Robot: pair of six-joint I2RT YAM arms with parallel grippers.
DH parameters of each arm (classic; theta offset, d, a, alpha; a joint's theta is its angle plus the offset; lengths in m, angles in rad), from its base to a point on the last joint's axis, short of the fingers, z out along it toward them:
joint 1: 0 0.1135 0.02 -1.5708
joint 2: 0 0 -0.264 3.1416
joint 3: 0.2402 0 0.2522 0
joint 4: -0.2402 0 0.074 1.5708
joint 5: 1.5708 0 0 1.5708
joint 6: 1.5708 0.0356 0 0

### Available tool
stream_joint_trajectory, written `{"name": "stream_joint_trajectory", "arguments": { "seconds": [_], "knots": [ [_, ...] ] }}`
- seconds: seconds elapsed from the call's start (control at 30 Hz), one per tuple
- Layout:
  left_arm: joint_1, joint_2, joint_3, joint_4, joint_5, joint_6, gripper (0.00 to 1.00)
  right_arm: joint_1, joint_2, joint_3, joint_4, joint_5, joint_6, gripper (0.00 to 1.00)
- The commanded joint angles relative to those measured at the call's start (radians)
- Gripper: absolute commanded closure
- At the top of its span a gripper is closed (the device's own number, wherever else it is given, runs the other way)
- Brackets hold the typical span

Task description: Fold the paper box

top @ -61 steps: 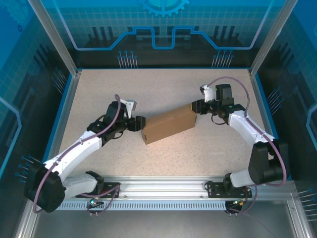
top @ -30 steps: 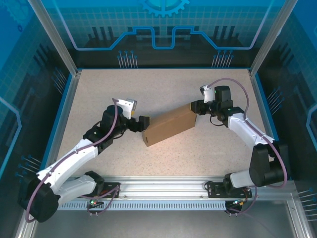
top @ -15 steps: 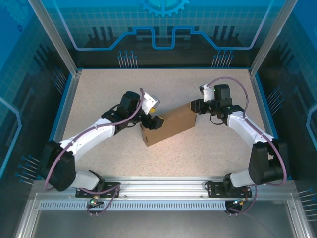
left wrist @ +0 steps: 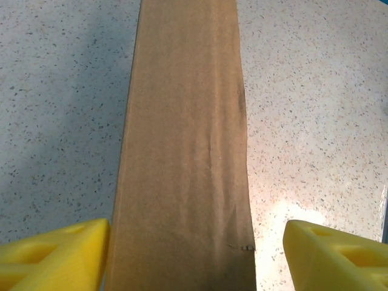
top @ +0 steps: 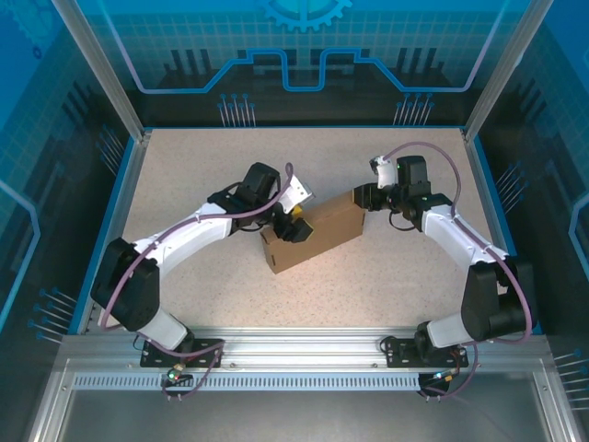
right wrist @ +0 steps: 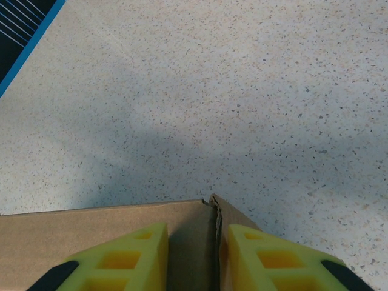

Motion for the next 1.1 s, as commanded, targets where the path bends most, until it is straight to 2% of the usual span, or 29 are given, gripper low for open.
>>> {"name": "stream_joint_trajectory", "arguments": {
  "seconds": [0.0, 0.27, 0.5, 0.67, 0.87, 1.07],
  "knots": [
    [-0.012, 0.042, 0.059, -0.093, 0.021, 0.063, 0.3, 0.014, 0.047, -0.024, -0.159, 0.041, -0.025, 0.69],
    [-0.032, 0.095, 0.101, -0.138, -0.011, 0.095, 0.33, 0.014, 0.047, -0.025, -0.159, 0.04, -0.024, 0.69],
    [-0.035, 0.075, 0.105, -0.138, -0.047, 0.102, 0.5, 0.014, 0.037, -0.013, -0.173, 0.047, -0.028, 0.67],
    [-0.038, 0.03, 0.094, -0.133, -0.095, 0.102, 0.54, 0.015, 0.019, 0.025, -0.201, 0.047, -0.031, 0.6],
    [-0.049, -0.038, 0.078, -0.13, -0.2, 0.105, 0.53, 0.014, -0.047, 0.092, -0.257, 0.058, -0.042, 0.52],
    [-0.049, -0.096, 0.076, -0.118, -0.394, 0.095, 0.53, 0.011, -0.145, 0.129, -0.289, 0.074, -0.044, 0.49]
  ]
}}
